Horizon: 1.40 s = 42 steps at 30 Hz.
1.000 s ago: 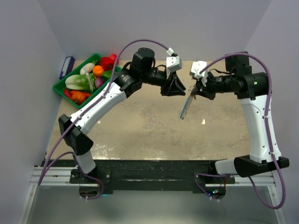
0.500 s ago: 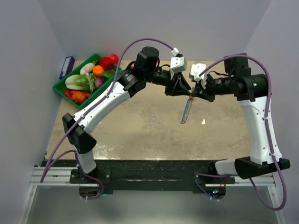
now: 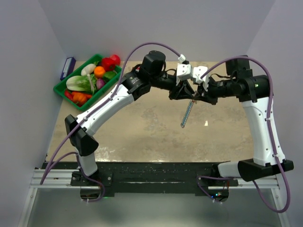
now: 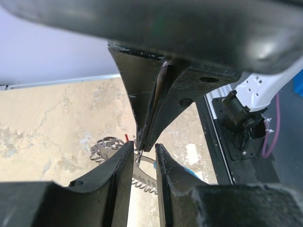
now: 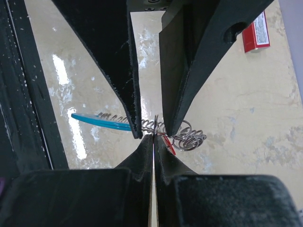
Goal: Remove the keys from the keyring
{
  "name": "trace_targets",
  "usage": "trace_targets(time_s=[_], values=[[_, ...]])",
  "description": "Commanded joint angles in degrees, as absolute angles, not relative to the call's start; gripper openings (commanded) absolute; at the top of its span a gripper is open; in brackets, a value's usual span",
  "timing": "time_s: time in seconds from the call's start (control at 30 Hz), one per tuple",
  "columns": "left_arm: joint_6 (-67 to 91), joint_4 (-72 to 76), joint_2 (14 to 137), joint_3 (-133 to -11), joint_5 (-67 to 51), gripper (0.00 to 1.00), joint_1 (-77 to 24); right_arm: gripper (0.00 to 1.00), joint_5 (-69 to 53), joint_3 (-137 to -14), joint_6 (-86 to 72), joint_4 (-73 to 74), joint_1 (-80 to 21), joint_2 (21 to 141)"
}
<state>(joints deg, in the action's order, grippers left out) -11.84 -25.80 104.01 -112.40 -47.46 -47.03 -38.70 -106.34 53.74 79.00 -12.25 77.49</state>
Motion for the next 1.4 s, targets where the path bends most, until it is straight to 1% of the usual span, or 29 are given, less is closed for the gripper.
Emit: trace_targets(time_s=[0.0, 0.1, 0.43, 0.7, 1.17, 1.37], values=[[-15.47, -27.77, 102.92, -113.55, -44.30, 0.29, -47.46, 0.00, -41.40, -106.35, 54.84, 80.42, -12.57, 75.06], [-16.26, -28.12, 102.83, -113.64, -43.33, 0.26, -47.46, 0.00, -41.31, -106.08, 54.84, 80.42, -12.48, 74.97], [-18.10, -30.06, 102.22, -113.55, -44.21, 0.28, -47.46, 0.00, -41.48, -106.26, 54.49, 79.90, -12.57, 74.97], [-17.84, -29.62, 100.46, -110.39, -46.58, 0.28, -47.37, 0.00, -42.10, -104.59, 53.79, 78.14, -12.57, 74.00], [-16.17, -27.95, 99.49, -109.68, -47.72, 0.27, -47.37, 0.00, -44.12, -103.89, 53.44, 77.25, -12.57, 74.09], [-15.12, -27.69, 100.28, -110.48, -48.87, 0.24, -47.46, 0.00, -44.56, -104.06, 52.82, 76.73, -12.48, 74.18]])
